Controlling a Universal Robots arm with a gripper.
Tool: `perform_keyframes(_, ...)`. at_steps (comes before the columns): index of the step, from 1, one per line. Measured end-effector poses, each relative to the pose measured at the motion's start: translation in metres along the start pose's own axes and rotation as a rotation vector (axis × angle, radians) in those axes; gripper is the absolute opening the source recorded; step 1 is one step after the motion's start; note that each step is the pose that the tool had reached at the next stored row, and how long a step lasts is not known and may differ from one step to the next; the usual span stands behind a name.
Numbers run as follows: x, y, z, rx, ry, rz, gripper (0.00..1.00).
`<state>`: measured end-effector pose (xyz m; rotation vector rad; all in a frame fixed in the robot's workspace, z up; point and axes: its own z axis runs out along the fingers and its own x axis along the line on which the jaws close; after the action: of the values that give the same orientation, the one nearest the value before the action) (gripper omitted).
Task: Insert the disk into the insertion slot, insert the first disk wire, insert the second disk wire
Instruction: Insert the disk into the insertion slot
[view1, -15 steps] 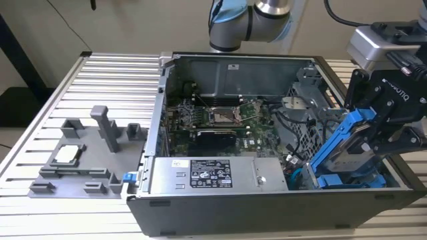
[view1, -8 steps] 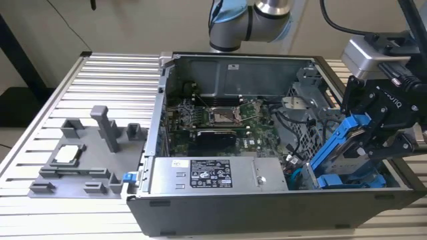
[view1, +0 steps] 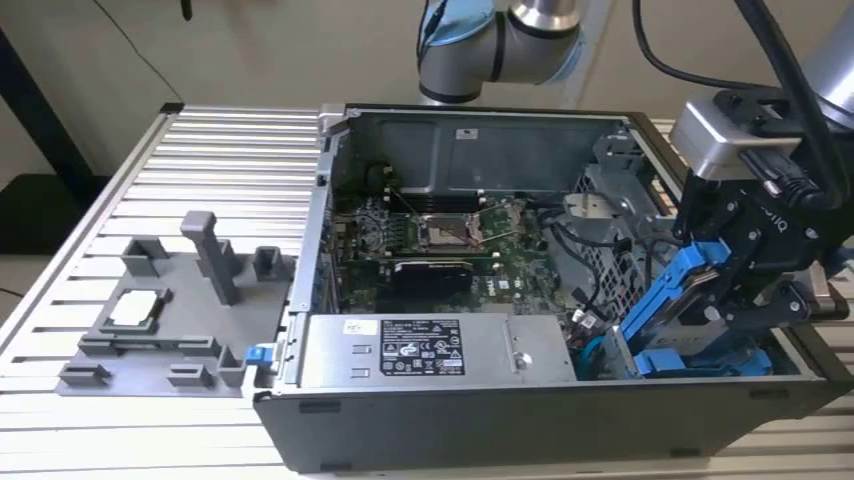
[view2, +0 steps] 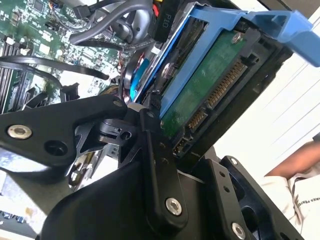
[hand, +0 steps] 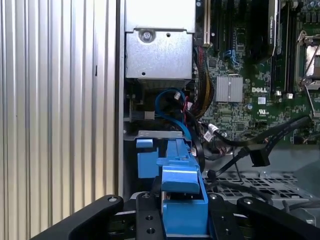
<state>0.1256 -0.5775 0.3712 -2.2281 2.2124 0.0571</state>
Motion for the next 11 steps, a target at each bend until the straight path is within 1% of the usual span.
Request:
perform_keyframes(7,0.0000,0.0000,0.0002,-0.0002,-0.0007,0.000,0.33)
perform_keyframes(8,0.0000,0.0000,0.0002,0.0000,-0.0007,0.000,0.34)
perform_keyframes(10,0.0000,0.0000,0.0003,0.0000,-0.0009,0.000,0.46)
perform_keyframes(11,0.0000,0.0000,0.0003,0.0000,-0.0010,0.000,0.46)
